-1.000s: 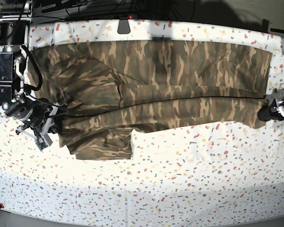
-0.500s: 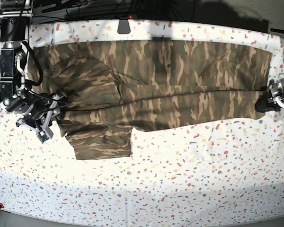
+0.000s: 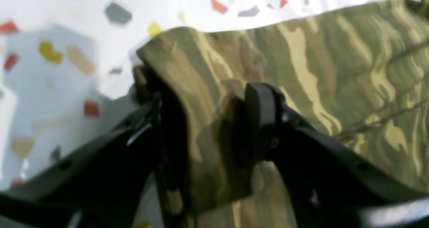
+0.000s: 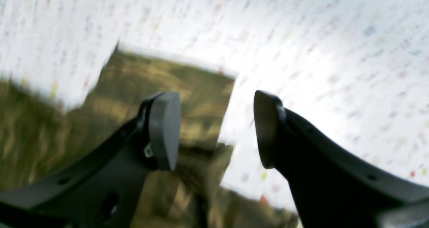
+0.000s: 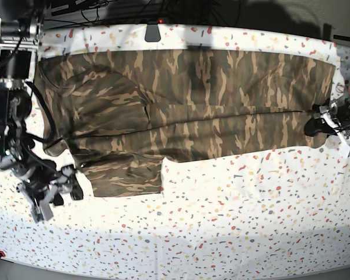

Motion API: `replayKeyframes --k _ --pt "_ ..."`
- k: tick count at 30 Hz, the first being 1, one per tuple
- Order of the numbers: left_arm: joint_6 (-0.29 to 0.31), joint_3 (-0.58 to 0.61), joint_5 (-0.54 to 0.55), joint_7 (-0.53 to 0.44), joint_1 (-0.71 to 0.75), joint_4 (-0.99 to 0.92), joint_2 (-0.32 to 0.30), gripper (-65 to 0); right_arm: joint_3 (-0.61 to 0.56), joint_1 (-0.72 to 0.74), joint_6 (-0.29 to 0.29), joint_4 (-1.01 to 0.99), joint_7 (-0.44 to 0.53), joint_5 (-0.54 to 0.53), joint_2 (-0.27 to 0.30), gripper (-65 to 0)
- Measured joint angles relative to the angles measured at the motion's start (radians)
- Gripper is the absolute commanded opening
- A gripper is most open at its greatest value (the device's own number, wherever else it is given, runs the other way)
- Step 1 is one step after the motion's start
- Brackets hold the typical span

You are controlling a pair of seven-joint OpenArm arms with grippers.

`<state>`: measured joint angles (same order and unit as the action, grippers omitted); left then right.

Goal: Fold the T-shirt properly
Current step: 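Fold the shirt's hem side over toward the collar fold with both grippers, then lift the right gripper and regrasp the sleeve corner of the shirt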

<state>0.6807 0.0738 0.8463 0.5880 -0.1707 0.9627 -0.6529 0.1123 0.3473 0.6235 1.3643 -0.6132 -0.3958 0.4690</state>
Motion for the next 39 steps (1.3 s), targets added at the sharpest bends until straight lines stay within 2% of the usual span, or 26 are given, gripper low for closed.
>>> replayKeyframes --k 4,8,11,15,21,27,31,32,39 --pt "0.003 -0.002 -0.013 -0.014 -0.002 0.002 0.033 -35.3 0.003 0.166 -0.011 -0.265 0.023 0.038 -0.082 -30.3" --pt "0.003 -0.002 -0.008 -0.023 -0.002 0.003 0.058 -35.3 0.0 0.33 -0.007 -0.559 0.077 0.223 -0.145 -30.3" --pt "0.003 -0.002 -0.008 -0.022 -0.002 0.004 0.063 -35.3 0.0 0.415 -0.012 -0.739 0.16 0.312 -0.159 -30.3" --pt "0.004 -0.002 -0.008 -0.026 -0.002 0.004 0.069 -35.3 0.003 0.441 -0.101 -0.897 0.279 0.387 -0.171 -30.4" --pt "0.003 -0.002 -0.007 -0.025 -0.002 0.004 0.069 -35.3 0.003 0.403 -0.1 -0.941 0.3 0.402 -0.171 -30.9" --pt "0.003 -0.002 -0.005 -0.025 -0.002 0.004 0.069 -35.3 0.003 0.385 -0.1 -0.941 0.327 0.4 -0.173 -40.7" --pt "0.003 -0.002 -0.005 -0.024 -0.002 0.004 0.069 -35.3 0.004 0.362 -0.101 -0.941 0.344 0.397 -0.17 -62.2" --pt "0.003 -0.002 -0.005 -0.024 -0.002 0.004 0.069 -35.3 0.005 0.362 -0.1 -0.941 0.344 0.397 -0.169 -65.0" --pt "0.0 -0.002 -0.017 -0.07 -0.001 0.004 0.069 -35.3 0.005 0.362 -0.097 -0.907 0.328 0.402 -0.173 -65.0"
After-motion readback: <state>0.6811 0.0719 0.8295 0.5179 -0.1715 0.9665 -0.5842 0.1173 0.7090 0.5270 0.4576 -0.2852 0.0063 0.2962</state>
